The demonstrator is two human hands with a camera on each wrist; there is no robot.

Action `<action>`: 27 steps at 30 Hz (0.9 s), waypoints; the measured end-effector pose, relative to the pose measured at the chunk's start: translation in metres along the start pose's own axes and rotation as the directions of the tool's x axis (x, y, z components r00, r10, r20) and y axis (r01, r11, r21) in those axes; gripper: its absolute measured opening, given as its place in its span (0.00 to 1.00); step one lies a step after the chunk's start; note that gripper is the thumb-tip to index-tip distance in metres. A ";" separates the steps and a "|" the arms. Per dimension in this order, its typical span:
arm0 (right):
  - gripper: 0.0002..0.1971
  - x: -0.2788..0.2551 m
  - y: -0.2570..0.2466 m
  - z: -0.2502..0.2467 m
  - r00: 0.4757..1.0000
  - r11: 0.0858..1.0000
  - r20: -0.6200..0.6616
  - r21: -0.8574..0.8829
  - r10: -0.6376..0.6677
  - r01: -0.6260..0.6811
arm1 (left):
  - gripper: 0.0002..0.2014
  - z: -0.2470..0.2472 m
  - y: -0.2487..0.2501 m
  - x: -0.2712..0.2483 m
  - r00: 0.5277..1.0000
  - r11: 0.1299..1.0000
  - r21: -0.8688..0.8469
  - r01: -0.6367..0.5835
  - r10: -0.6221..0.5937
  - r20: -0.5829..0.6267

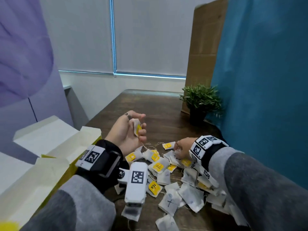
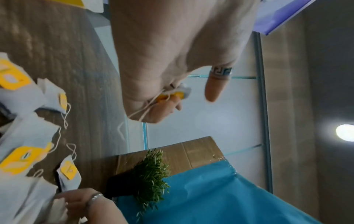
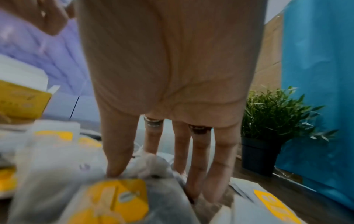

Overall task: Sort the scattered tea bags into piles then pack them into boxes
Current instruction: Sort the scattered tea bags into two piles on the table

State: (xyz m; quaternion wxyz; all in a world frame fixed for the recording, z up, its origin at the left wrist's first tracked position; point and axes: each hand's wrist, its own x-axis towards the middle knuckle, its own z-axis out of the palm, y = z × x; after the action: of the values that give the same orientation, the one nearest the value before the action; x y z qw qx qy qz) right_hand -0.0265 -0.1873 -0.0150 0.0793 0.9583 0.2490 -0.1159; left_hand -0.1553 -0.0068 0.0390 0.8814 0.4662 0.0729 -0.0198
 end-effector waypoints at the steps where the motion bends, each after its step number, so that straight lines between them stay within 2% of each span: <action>1: 0.16 0.002 0.000 0.004 1.000 1.000 -0.022 -0.016 0.004 -0.005 | 0.14 -0.003 -0.001 0.001 1.000 0.998 -0.055 0.021 -0.020 0.017; 4: 0.10 0.003 0.003 0.004 0.997 0.999 -0.069 0.040 0.031 -0.028 | 0.14 -0.015 -0.008 0.005 0.996 0.972 -0.221 0.077 -0.066 0.053; 7: 0.06 -0.005 0.016 -0.008 0.981 0.969 -0.179 0.245 0.080 -0.035 | 0.15 -0.024 -0.018 0.007 0.992 0.956 -0.275 0.103 -0.079 0.096; 9: 0.06 -0.013 0.021 -0.018 0.946 0.900 -0.306 0.435 0.106 0.040 | 0.16 -0.028 -0.023 0.011 0.992 0.965 -0.242 0.105 -0.085 0.090; 10: 0.08 -0.018 0.023 -0.023 0.931 0.818 -0.341 0.567 0.130 0.094 | 0.16 -0.026 -0.025 0.011 0.994 0.972 -0.214 0.101 -0.088 0.067; 12: 0.11 -0.031 0.020 -0.031 0.926 0.530 -0.332 0.826 0.180 0.193 | 0.13 -0.023 -0.029 0.015 0.997 0.988 -0.141 0.070 -0.071 -0.002; 13: 0.11 -0.039 0.017 -0.035 0.934 0.391 -0.306 0.895 0.185 0.216 | 0.12 -0.022 -0.031 0.017 0.998 0.993 -0.104 0.055 -0.059 -0.033; 14: 0.12 -0.046 0.012 -0.038 0.943 0.294 -0.280 0.930 0.182 0.220 | 0.10 -0.021 -0.034 0.019 0.997 0.997 -0.066 0.050 -0.054 -0.055; 16: 0.10 -0.056 0.003 -0.042 0.956 0.175 -0.251 0.959 0.154 0.223 | 0.05 -0.022 -0.036 0.020 0.994 0.997 0.020 0.076 -0.075 -0.074; 17: 0.10 -0.060 0.000 -0.042 0.963 0.131 -0.236 0.967 0.131 0.219 | 0.07 -0.024 -0.035 0.019 0.994 0.995 0.050 0.088 -0.085 -0.070; 20: 0.09 -0.067 -0.007 -0.038 0.984 -0.006 -0.175 0.985 0.041 0.175 | 0.20 -0.031 -0.034 0.017 0.995 0.998 0.012 0.067 -0.066 -0.075; 22: 0.11 -0.070 -0.011 -0.035 0.983 -0.120 -0.186 0.975 0.006 0.185 | 0.23 -0.031 -0.036 0.016 0.995 1.000 0.014 0.007 -0.005 -0.102; 23: 0.14 -0.072 -0.013 -0.033 0.977 -0.149 -0.213 0.965 0.015 0.213 | 0.23 -0.031 -0.038 0.016 0.992 0.999 0.047 -0.027 0.033 -0.120; 24: 0.16 -0.073 -0.015 -0.031 0.964 -0.140 -0.262 0.954 0.044 0.266 | 0.23 -0.029 -0.039 0.015 0.989 0.994 0.089 -0.059 0.070 -0.132; 25: 0.18 -0.073 -0.018 -0.029 0.941 -0.093 -0.326 0.938 0.091 0.334 | 0.22 -0.027 -0.042 0.015 0.983 0.987 0.136 -0.090 0.110 -0.146; 27: 0.18 -0.071 -0.023 -0.023 0.855 0.107 -0.482 0.876 0.190 0.470 | 0.18 -0.026 -0.047 0.014 0.969 0.964 0.220 -0.150 0.187 -0.161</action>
State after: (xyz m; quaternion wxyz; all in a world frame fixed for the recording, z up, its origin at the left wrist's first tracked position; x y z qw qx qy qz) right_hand -0.0940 -0.1954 0.0240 -0.6514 0.7279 0.2136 -0.0145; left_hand -0.1493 -0.0110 -0.0158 0.8164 0.5596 0.1101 0.0905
